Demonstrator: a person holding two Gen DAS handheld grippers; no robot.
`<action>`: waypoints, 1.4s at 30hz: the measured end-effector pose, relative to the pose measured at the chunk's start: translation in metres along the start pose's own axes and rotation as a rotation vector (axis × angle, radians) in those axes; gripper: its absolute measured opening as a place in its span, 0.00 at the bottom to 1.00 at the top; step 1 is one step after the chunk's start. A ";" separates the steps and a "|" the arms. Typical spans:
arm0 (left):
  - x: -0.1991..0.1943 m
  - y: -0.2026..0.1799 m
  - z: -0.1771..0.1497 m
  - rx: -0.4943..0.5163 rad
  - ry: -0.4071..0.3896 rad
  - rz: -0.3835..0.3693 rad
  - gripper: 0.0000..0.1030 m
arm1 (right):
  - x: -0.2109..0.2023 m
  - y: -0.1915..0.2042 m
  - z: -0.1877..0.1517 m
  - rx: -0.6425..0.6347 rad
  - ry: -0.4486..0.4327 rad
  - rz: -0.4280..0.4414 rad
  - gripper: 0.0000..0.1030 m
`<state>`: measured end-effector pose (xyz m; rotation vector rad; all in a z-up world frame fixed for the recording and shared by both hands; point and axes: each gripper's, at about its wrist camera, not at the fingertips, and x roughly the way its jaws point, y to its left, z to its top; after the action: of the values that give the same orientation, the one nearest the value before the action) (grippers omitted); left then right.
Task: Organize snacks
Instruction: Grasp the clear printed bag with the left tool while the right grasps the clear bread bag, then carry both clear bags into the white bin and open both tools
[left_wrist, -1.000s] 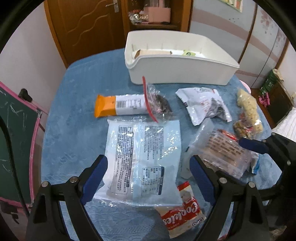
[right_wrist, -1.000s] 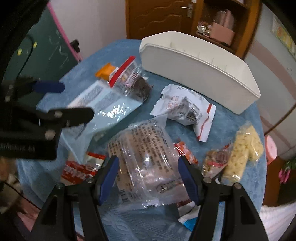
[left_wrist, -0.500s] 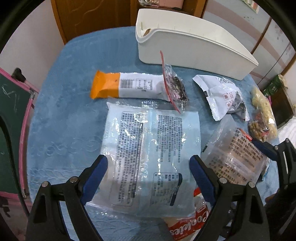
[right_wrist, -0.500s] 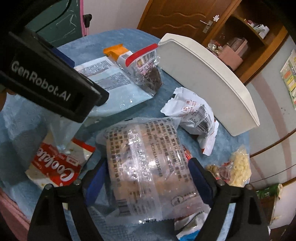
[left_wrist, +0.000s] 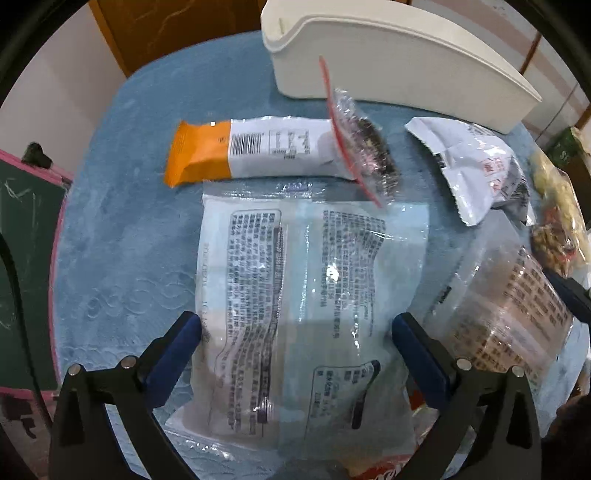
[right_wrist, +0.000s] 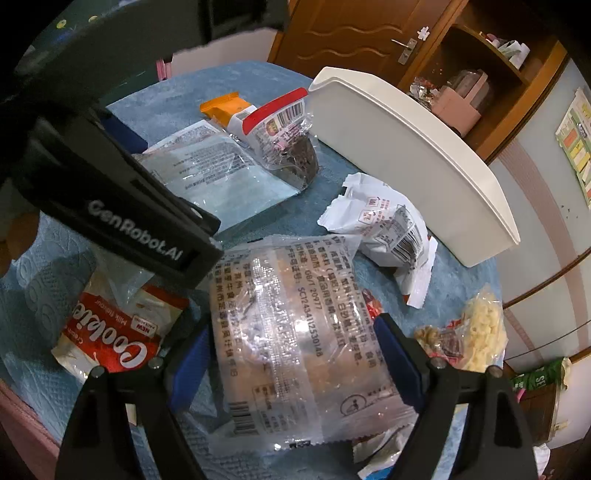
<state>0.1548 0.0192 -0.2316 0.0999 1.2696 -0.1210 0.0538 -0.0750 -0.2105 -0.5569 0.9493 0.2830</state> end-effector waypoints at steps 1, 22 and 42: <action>0.002 0.001 0.001 -0.007 0.006 -0.008 1.00 | 0.000 0.000 0.000 0.001 0.000 0.000 0.83; -0.016 0.012 -0.025 -0.059 -0.043 -0.044 0.87 | -0.006 -0.011 0.002 0.105 -0.009 0.060 0.73; -0.135 -0.007 -0.042 -0.003 -0.251 -0.091 0.85 | -0.060 -0.067 0.005 0.360 -0.076 0.081 0.72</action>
<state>0.0749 0.0232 -0.1145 0.0227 1.0242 -0.2037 0.0546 -0.1263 -0.1365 -0.1769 0.9236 0.1974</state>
